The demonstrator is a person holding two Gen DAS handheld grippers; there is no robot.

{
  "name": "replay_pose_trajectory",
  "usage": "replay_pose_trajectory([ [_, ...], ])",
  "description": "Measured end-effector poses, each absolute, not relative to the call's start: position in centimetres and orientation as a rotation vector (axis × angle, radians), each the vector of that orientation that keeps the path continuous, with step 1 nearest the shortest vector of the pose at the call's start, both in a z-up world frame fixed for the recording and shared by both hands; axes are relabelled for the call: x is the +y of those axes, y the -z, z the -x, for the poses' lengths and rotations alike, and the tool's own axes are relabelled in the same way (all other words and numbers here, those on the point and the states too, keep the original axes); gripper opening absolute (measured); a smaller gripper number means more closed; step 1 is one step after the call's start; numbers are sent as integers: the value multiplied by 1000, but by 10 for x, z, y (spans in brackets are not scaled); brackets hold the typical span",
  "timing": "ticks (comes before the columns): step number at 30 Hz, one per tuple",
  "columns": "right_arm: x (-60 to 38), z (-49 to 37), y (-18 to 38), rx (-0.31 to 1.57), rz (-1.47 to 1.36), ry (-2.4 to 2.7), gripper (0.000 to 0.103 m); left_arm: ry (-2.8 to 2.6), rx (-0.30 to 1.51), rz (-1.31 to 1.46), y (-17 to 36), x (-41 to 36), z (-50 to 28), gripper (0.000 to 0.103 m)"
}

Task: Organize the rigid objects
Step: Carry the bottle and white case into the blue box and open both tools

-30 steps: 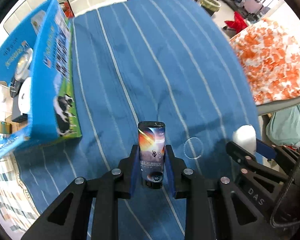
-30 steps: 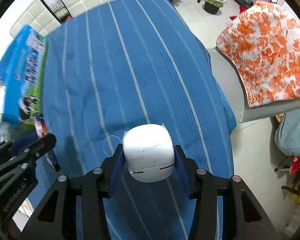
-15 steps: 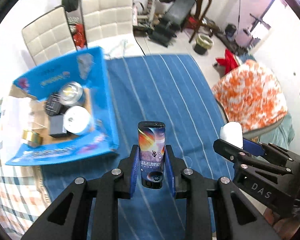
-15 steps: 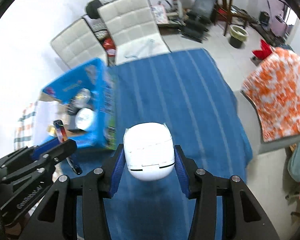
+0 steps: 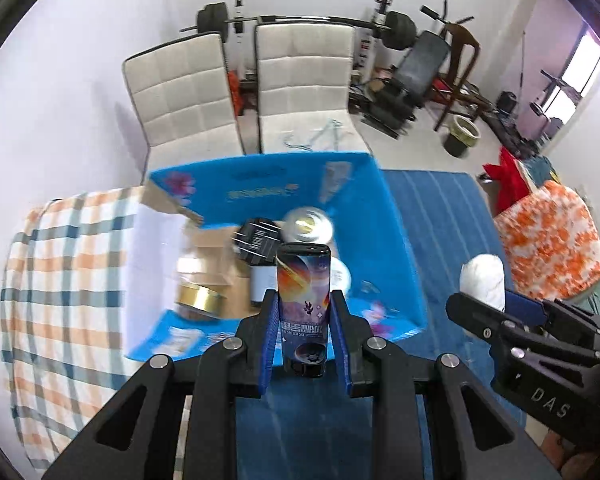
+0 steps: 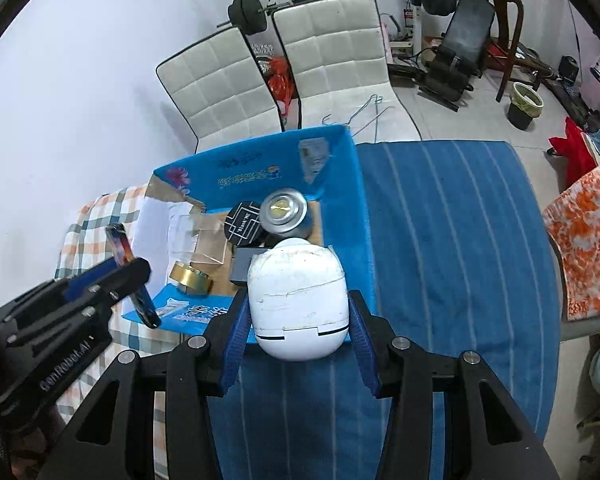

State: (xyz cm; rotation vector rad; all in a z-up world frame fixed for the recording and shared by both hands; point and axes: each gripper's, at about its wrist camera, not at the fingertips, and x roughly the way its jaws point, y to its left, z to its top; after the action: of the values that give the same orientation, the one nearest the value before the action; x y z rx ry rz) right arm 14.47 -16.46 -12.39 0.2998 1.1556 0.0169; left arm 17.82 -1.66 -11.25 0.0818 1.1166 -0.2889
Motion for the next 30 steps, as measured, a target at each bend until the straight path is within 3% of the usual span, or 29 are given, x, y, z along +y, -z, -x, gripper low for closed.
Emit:
replay_pose_trajectory([
  [7,-140,-176,164,1226,-319,-32,50,257,1135,-39,135,20,-205,22],
  [18,-133,-223,271,1399,-415,-3,50,301,1416,194,243,50,-244,22],
  [30,-118,-240,319,1498,-438,-10,50,298,1487,190,288,43,-262,22],
])
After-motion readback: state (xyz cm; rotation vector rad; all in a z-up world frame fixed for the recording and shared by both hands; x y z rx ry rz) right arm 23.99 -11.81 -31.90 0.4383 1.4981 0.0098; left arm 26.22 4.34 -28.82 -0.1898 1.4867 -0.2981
